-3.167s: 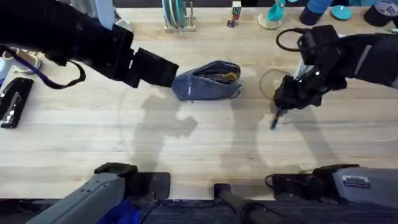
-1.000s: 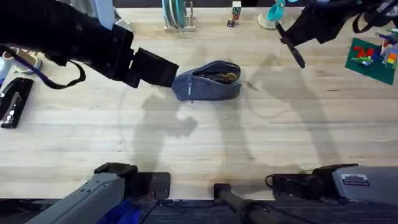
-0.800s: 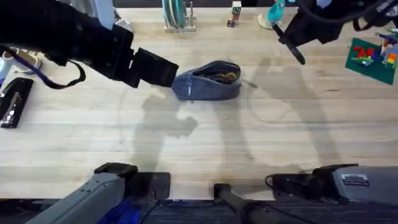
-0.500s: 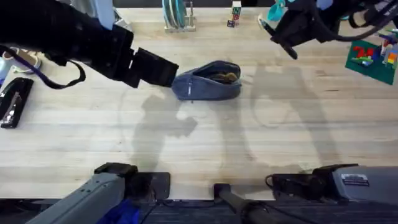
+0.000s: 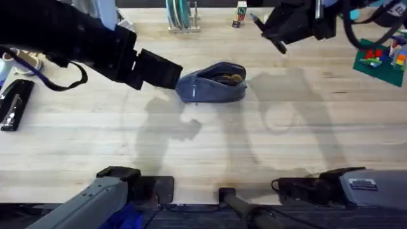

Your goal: Unzip the bag, pick up the pens from the table one at a time and place them inside, then zip the bag closed.

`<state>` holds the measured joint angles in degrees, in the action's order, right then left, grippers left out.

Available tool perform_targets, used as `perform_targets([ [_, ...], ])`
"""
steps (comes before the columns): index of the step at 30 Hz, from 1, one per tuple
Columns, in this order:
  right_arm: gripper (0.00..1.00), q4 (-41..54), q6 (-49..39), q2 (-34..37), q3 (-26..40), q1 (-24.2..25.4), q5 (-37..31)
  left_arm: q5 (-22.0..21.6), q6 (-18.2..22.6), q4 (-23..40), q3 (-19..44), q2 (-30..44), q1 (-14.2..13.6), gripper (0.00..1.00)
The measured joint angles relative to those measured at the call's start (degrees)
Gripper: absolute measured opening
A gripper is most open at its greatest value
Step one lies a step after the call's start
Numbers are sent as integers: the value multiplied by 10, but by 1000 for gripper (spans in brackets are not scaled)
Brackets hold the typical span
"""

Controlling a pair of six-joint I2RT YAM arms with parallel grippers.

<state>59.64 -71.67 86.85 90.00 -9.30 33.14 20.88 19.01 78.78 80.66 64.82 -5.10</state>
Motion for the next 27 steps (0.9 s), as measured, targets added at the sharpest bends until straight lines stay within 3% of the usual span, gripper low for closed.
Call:
perform_targets([
  [14, 31, 0, -25, 3, 1, -47, 10, 0, 0, 0, 0, 0, 0, 995],
  [27, 31, 0, -30, 72, 2, -88, 12, 0, 0, 0, 0, 0, 0, 995],
])
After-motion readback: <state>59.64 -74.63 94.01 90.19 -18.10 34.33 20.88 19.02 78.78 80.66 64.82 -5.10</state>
